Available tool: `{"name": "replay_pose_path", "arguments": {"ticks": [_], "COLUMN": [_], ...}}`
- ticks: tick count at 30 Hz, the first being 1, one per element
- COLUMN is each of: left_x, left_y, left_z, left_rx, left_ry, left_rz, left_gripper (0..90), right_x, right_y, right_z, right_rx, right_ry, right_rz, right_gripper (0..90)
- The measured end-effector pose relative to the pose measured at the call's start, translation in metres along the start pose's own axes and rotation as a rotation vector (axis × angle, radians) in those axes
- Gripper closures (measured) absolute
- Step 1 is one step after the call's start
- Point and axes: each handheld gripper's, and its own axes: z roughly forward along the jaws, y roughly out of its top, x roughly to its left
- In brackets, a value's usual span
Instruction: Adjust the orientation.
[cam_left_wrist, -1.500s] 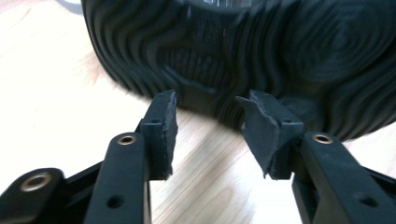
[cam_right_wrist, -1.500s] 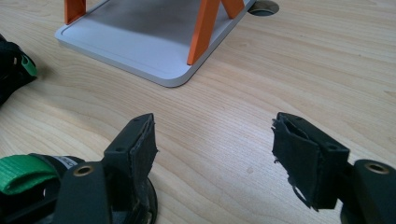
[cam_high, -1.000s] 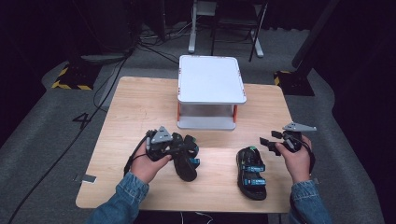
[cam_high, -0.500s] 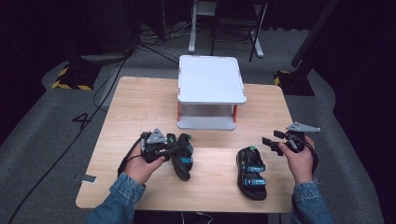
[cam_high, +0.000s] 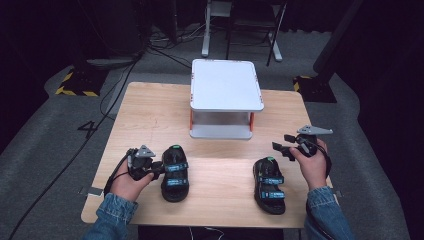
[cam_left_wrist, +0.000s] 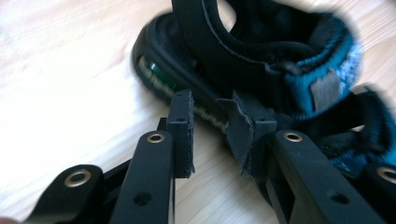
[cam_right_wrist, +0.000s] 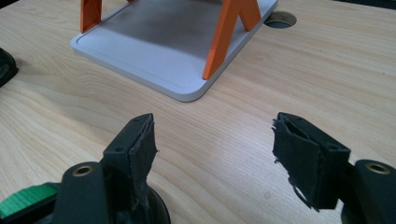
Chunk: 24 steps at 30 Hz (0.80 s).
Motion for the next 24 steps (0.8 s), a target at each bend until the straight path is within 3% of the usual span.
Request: {"name": "replay_pose_path", "arguments": {"ticks": [1, 4, 8, 10, 13, 16, 20, 21, 24], "left_x": [0.001, 0.007, 0.017, 0.022, 0.027, 0.025, 0.01, 0.008, 0.005], "left_y": [-0.002, -0.004, -0.005, -0.005, -0.001, 0.009, 0.03, 0.034, 0.043], "left_z": [0.002, 0.002, -0.004, -0.011, -0.025, -0.038, -0.038, -0.034, -0.021], "left_rx": [0.015, -0.005, -0.019, -0.047, -0.103, -0.197, -0.282, -0.28, -0.251], "left_ry": [0.004, -0.03, -0.025, -0.031, 0.005, 0.046, 0.031, 0.025, 0.03], "left_rz": [0.003, -0.035, -0.061, -0.084, -0.088, -0.062, 0.077, 0.103, 0.126], "left_gripper": [70.8, 67.3, 61.3, 60.1, 57.2, 52.8, 42.4, 38.7, 35.4], "right_x": [0.0, -0.002, -0.004, -0.005, -0.007, -0.007, -0.004, -0.003, 0.0], "right_y": [0.001, 0.002, 0.001, 0.001, 0.0, -0.002, -0.005, -0.006, -0.009], "right_z": [0.0, -0.002, -0.007, -0.009, -0.012, -0.014, -0.014, -0.015, -0.022], "right_rx": [-0.004, -0.017, -0.021, -0.024, -0.03, -0.027, -0.011, -0.01, -0.018], "right_ry": [-0.002, -0.004, -0.008, -0.012, -0.019, -0.025, -0.032, -0.034, -0.019], "right_rz": [-0.002, 0.001, 0.005, 0.007, 0.009, 0.012, 0.01, 0.01, 0.023], "right_gripper": [30.3, 30.3, 30.3, 30.3, 30.3, 30.3, 30.2, 30.2, 30.0]}}
